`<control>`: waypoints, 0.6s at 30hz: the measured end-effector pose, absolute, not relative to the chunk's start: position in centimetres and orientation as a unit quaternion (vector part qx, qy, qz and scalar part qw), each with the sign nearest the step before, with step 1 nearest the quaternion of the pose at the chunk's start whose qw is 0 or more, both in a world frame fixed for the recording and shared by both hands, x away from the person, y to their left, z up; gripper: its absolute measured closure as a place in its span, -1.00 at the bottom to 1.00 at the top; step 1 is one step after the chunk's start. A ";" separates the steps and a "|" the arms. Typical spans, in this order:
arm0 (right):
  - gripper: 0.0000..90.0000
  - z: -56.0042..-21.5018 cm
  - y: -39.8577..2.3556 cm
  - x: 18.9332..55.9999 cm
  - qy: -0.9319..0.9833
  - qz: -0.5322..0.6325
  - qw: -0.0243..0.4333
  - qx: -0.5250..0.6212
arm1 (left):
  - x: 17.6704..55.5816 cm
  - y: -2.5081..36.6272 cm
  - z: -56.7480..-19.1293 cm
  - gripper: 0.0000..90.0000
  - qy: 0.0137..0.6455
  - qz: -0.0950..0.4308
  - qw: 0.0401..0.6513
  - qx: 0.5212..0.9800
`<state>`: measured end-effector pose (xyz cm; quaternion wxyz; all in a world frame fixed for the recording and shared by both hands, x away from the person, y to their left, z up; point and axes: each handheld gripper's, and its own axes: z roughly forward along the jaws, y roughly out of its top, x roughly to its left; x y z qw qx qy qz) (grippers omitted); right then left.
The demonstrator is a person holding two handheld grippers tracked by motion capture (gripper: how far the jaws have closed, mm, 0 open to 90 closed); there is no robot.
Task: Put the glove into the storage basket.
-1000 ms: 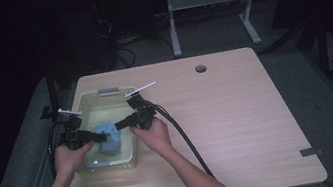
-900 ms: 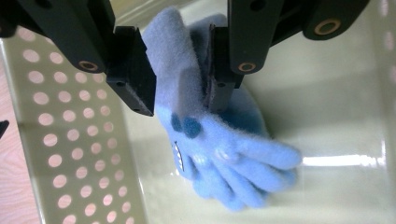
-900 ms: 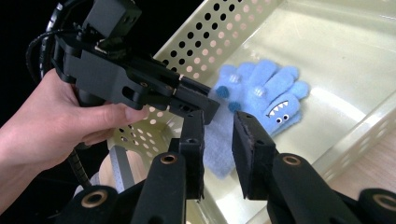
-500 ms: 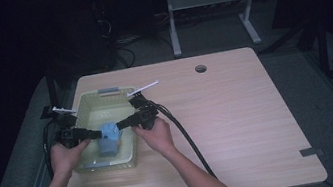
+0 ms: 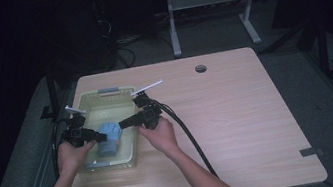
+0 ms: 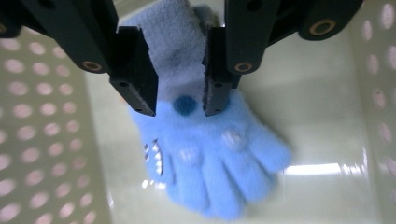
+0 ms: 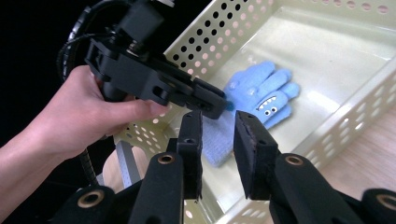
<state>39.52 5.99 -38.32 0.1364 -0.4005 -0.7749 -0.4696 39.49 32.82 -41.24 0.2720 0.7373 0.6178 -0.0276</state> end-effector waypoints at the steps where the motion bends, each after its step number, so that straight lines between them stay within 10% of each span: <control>1: 0.59 -38.2 5.9 39.5 -0.773 -0.470 0.137 -0.404 | 39.4 33.0 -41.0 0.37 0.618 -0.028 0.284 0.733; 18: 0.41 -37.4 3.4 39.5 -0.761 -0.485 0.136 -0.408 | 38.2 33.4 -38.7 0.16 0.592 -0.013 0.378 0.712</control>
